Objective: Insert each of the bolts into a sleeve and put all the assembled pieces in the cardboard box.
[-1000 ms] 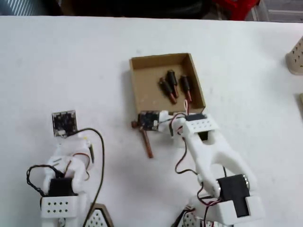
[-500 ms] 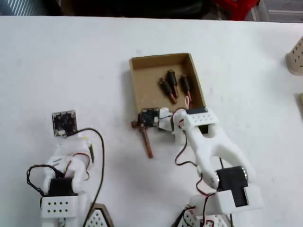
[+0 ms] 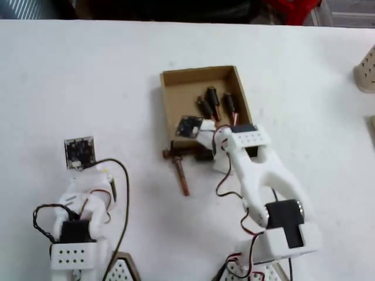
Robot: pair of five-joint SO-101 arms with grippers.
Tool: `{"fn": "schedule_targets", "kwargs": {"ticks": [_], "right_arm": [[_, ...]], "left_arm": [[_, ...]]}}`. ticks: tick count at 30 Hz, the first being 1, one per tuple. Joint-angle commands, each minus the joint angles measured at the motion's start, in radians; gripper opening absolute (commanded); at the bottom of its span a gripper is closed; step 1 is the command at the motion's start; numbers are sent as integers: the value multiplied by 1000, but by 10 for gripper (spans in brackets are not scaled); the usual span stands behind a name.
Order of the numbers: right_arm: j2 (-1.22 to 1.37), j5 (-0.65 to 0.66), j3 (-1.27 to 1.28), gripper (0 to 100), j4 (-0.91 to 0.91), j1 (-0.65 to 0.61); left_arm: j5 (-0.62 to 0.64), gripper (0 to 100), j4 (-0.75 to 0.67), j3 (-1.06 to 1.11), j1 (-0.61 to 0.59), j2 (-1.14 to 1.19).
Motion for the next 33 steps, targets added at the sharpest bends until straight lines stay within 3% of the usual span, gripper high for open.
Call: {"fn": "schedule_targets", "kwargs": {"ticks": [1, 7, 13, 17, 25, 33], "right_arm": [[-117, -235, -5, 16, 65, 22], [-274, -574, 0, 16, 219, 70], [-312, -701, 11, 17, 292, 130], [-323, -786, 118, 17, 180, 179], [-394, -769, 255, 17, 42, 239], [-463, -769, 333, 17, -18, 239]], "left_arm": [[-9, 23, -12, -5, -8, -8], [-9, 23, -14, -5, -8, -8], [-9, 23, -15, -5, -7, -8], [-3, 23, -17, -5, -7, -8], [28, 22, -31, -29, 53, -5], [115, 21, 98, -334, 160, 70]]}}
